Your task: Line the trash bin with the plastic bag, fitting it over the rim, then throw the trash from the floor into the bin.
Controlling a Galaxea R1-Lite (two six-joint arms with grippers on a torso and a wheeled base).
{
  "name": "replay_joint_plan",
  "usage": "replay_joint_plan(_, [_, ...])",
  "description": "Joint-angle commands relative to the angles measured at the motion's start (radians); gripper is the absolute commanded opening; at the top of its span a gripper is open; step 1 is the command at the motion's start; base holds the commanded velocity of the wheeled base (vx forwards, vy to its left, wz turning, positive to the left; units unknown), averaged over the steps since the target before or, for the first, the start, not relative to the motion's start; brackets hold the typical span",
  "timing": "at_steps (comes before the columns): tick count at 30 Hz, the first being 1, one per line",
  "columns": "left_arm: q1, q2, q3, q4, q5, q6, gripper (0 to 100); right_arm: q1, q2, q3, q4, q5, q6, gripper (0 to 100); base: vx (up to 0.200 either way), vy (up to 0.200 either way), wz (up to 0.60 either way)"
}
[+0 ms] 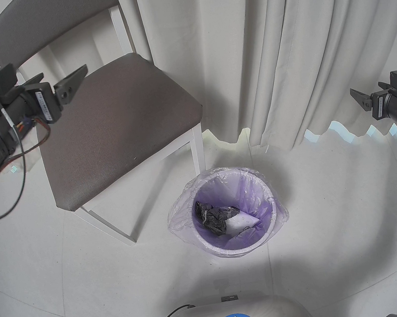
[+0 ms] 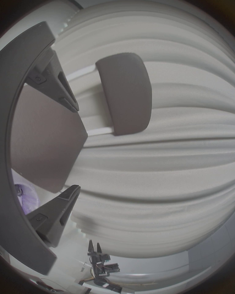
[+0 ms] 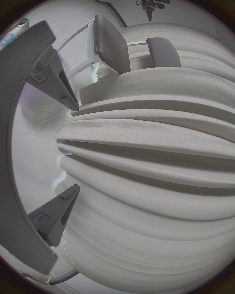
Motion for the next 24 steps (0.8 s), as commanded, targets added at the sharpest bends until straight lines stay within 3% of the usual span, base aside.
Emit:
replay_joint_plan(1, [0.118, -0.251, -0.062, 0.321, 0.022, -0.007, 100, -0.019, -0.137, -0.12, 0.23, -0.011, 0.019, 100, 0.0, 0.0, 0.0])
replay_joint_plan(7, [0.129, -0.468, -0.036, 0.551, 0.033, -0.034, 100, 0.009, -0.25, -0.104, 0.26, 0.001, 0.024, 100, 0.0, 0.0, 0.0])
replay_joint_plan(11, [0.146, -0.567, -0.026, 0.622, 0.044, -0.039, 100, 0.015, -0.351, -0.074, 0.262, 0.03, 0.027, 100, 0.0, 0.0, 0.0])
replay_joint_plan(15, [0.146, -0.646, -0.038, 0.675, 0.044, -0.043, 100, 0.013, -0.466, -0.035, 0.266, 0.034, 0.079, 100, 0.0, 0.0, 0.0])
replay_joint_plan(24, [0.144, -0.79, -0.041, 0.789, 0.036, -0.042, 100, 0.013, -0.709, 0.073, 0.268, 0.035, 0.096, 100, 0.0, 0.0, 0.0])
